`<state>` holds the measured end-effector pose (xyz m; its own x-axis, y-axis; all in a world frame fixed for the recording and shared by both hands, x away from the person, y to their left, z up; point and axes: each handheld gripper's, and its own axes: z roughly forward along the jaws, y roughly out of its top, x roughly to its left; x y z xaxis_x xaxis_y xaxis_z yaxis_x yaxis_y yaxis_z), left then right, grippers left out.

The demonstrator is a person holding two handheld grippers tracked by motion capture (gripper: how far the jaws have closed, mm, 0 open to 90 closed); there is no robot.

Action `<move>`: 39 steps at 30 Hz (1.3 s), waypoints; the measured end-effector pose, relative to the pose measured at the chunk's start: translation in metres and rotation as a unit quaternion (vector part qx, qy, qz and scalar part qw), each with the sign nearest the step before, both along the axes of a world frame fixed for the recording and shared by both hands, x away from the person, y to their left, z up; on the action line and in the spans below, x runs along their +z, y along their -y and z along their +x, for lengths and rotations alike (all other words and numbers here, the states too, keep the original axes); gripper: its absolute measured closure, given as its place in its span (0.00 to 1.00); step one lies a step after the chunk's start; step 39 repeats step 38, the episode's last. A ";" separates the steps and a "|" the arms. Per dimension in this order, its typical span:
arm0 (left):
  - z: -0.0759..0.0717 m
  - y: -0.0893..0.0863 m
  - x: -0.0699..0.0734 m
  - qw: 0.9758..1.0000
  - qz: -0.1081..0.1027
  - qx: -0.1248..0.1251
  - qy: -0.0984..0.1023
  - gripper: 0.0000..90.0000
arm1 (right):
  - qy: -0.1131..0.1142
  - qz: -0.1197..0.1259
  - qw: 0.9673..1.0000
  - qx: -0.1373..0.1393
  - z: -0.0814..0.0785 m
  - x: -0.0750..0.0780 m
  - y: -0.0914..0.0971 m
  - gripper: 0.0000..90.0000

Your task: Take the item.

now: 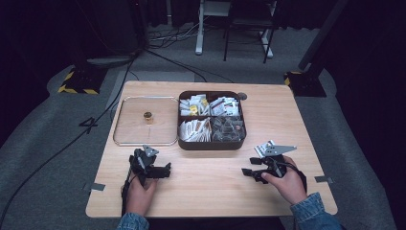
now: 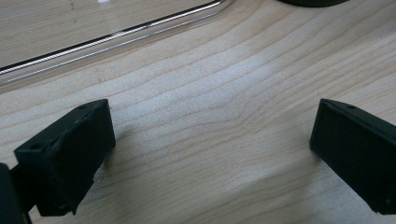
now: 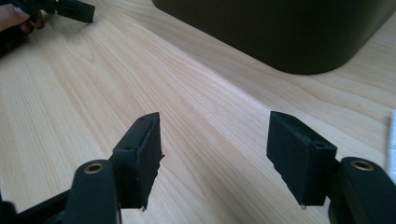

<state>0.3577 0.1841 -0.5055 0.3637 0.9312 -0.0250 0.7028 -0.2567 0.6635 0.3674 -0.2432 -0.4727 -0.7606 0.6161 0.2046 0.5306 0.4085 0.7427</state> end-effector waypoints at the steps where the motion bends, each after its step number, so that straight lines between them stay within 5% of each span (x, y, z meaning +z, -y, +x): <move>1: 0.000 0.000 0.000 1.000 0.000 0.000 0.000 0.00 | 0.001 0.008 1.000 -0.002 0.000 -0.004 -0.002 0.40; 10: 0.000 0.000 0.000 1.000 0.000 0.000 0.000 0.00 | -0.001 -0.018 1.000 0.003 0.000 -0.024 -0.008 0.40; 17: 0.000 0.000 0.000 1.000 0.000 0.000 0.000 0.00 | 0.041 -0.038 0.998 0.009 -0.003 -0.029 -0.013 0.31; 21: 0.000 0.000 0.000 1.000 0.000 0.000 0.000 0.00 | 0.076 -0.076 0.994 0.031 -0.007 -0.032 -0.021 0.20; 39: 0.001 0.000 0.000 1.000 0.000 -0.003 0.001 0.00 | 0.076 -0.075 0.994 0.035 -0.007 -0.032 -0.022 0.19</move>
